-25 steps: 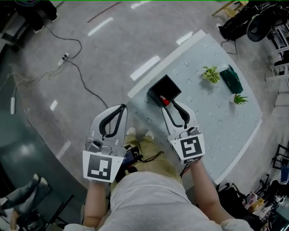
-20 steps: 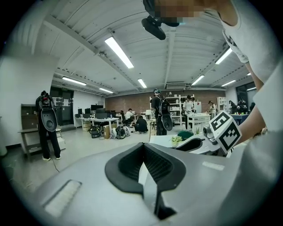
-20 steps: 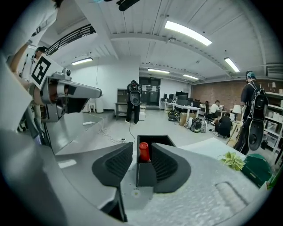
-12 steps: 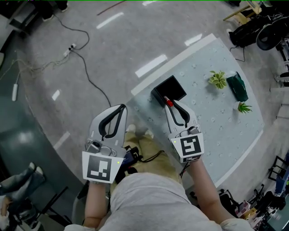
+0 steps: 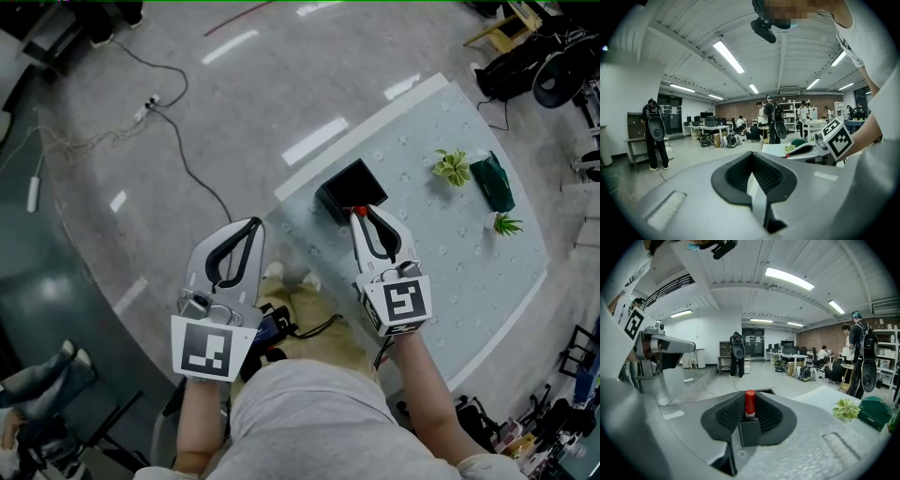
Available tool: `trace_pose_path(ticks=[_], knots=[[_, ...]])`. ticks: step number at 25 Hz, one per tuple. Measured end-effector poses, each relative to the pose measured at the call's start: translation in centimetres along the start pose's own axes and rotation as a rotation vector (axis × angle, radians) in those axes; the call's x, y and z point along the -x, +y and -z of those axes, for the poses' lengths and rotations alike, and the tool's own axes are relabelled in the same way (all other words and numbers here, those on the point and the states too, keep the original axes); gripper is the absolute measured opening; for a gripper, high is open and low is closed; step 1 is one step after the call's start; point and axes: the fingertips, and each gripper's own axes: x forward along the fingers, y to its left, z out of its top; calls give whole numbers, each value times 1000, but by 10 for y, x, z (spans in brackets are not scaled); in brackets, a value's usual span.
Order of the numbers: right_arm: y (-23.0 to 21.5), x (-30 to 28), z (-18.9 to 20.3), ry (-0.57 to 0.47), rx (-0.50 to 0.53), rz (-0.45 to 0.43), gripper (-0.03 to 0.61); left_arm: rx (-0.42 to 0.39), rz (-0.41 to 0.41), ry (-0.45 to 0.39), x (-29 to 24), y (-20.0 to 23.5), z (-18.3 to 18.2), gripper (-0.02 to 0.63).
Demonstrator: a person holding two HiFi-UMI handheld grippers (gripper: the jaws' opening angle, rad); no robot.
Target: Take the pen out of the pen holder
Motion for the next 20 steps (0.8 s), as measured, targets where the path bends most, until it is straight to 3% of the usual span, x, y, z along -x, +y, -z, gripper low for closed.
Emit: trace_pose_path(ticks=[11, 20], knots=[[-2, 21, -53, -125, 22, 90, 63, -46, 69, -44, -2, -3, -22, 12], [-8, 49, -96, -235, -17, 169, 63, -82, 161, -78, -12, -15, -42, 12]])
